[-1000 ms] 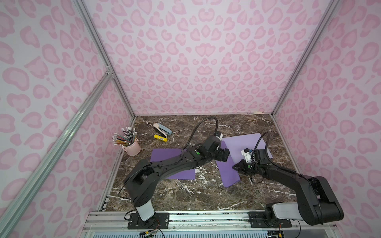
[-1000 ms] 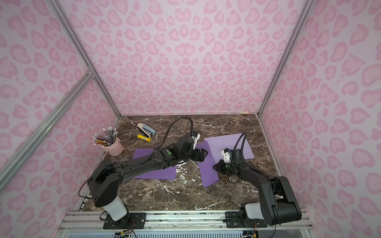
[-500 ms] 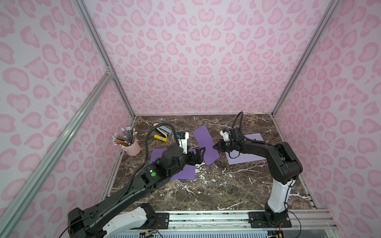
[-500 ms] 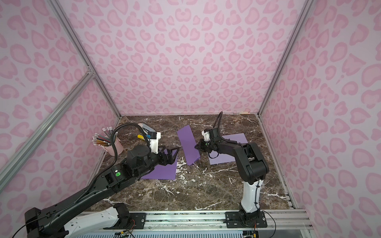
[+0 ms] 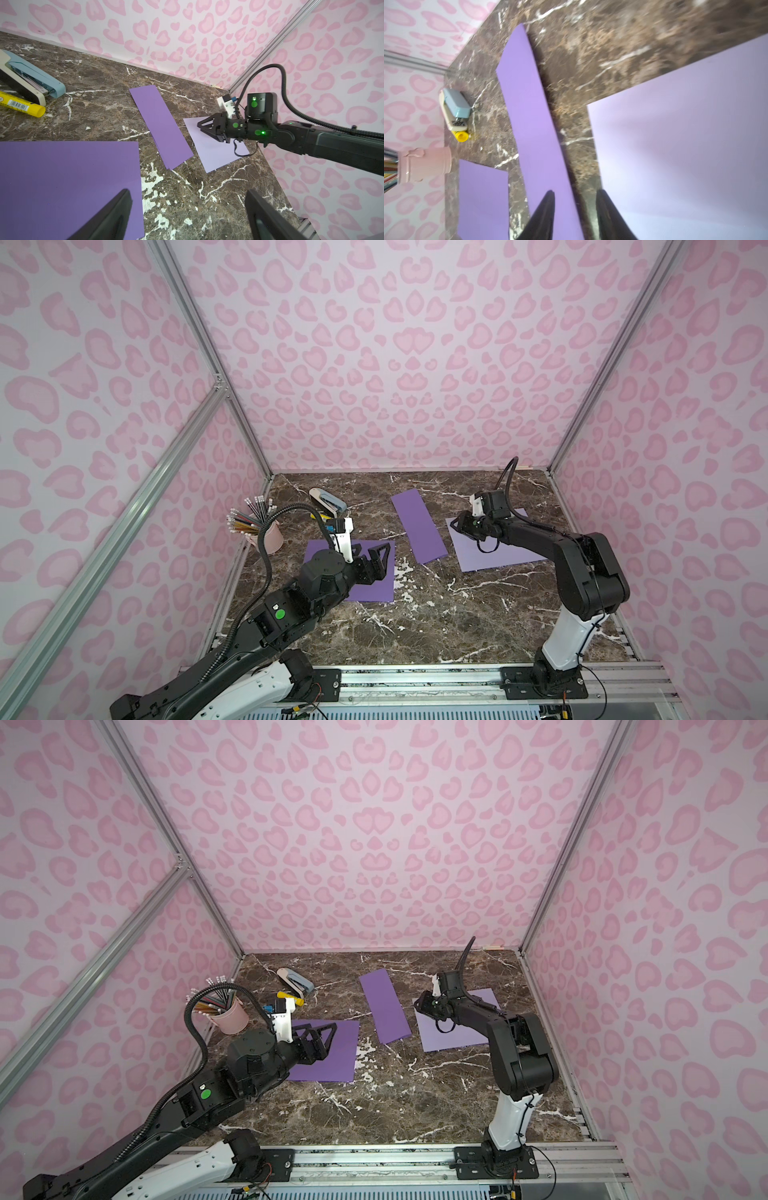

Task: Fold the rectangular paper in half along the long edge
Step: Place the paper at the center of the board, then move the paper to the center of the board.

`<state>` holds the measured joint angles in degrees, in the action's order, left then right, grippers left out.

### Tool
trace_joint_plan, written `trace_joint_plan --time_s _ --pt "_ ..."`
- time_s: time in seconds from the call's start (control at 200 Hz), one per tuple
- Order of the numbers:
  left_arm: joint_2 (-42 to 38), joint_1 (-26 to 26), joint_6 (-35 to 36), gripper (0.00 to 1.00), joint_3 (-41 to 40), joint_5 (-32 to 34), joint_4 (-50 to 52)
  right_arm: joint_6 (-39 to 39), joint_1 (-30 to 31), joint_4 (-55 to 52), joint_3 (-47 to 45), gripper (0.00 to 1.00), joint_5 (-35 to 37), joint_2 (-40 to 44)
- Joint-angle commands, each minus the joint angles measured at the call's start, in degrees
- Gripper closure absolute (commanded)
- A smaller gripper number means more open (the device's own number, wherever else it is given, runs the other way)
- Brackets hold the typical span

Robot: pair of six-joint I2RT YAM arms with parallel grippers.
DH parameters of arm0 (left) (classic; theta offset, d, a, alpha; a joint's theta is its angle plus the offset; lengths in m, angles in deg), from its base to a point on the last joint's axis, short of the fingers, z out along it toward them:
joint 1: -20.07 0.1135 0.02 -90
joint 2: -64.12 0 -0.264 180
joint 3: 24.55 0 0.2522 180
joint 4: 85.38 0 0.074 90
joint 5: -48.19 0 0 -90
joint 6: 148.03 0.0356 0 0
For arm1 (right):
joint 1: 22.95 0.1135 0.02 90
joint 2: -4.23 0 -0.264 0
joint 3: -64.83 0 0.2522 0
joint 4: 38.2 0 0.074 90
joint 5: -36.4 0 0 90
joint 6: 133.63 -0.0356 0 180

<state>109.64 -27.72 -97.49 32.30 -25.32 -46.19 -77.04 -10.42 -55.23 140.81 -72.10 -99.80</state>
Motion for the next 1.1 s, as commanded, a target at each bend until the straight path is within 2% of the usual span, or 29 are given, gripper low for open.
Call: trace_joint_plan --time_s 0.0,0.12,0.335,0.365,0.39,0.505,0.645,0.715,0.945,1.095 --pt "0.2 0.1 -0.3 0.19 -0.6 0.5 -0.8 3.4 0.1 -4.5 -1.1 0.72 4.3 -0.7" --pt "0.2 0.2 -0.4 0.34 -1.1 0.5 -0.5 2.8 0.5 -6.2 -2.2 0.85 6.6 -2.2" --pt "0.0 0.2 -1.5 0.61 -2.6 -0.8 -0.8 2.3 1.1 -5.3 -10.8 0.89 10.9 4.4" --pt "0.1 0.2 -1.6 0.62 -2.8 -0.9 -1.0 2.3 1.2 -5.6 -11.8 0.91 11.5 4.9" --pt "0.1 0.2 -1.7 0.67 -3.0 -1.0 -1.2 2.4 1.2 -5.7 -12.8 0.92 11.7 5.4" --pt "0.5 0.2 -1.8 0.79 -3.3 -1.7 -1.8 2.3 1.6 -4.2 -18.8 0.97 8.8 8.2" --pt "1.7 0.2 -1.6 0.93 -3.2 -2.5 -2.5 0.3 7.4 -6.0 -25.4 0.99 7.6 14.6" --pt "3.0 0.2 -1.1 0.96 -2.8 -3.2 -2.9 -1.0 12.2 -8.5 -27.7 1.00 7.6 18.8" --pt "8.2 0.2 -0.1 0.96 -0.4 -3.5 -2.6 -9.5 27.1 -18.6 -35.1 1.00 6.7 32.6" --pt "10.4 0.2 0.0 0.96 -0.6 -5.4 -4.7 -14.2 39.1 -13.0 -40.3 1.00 2.6 40.0"
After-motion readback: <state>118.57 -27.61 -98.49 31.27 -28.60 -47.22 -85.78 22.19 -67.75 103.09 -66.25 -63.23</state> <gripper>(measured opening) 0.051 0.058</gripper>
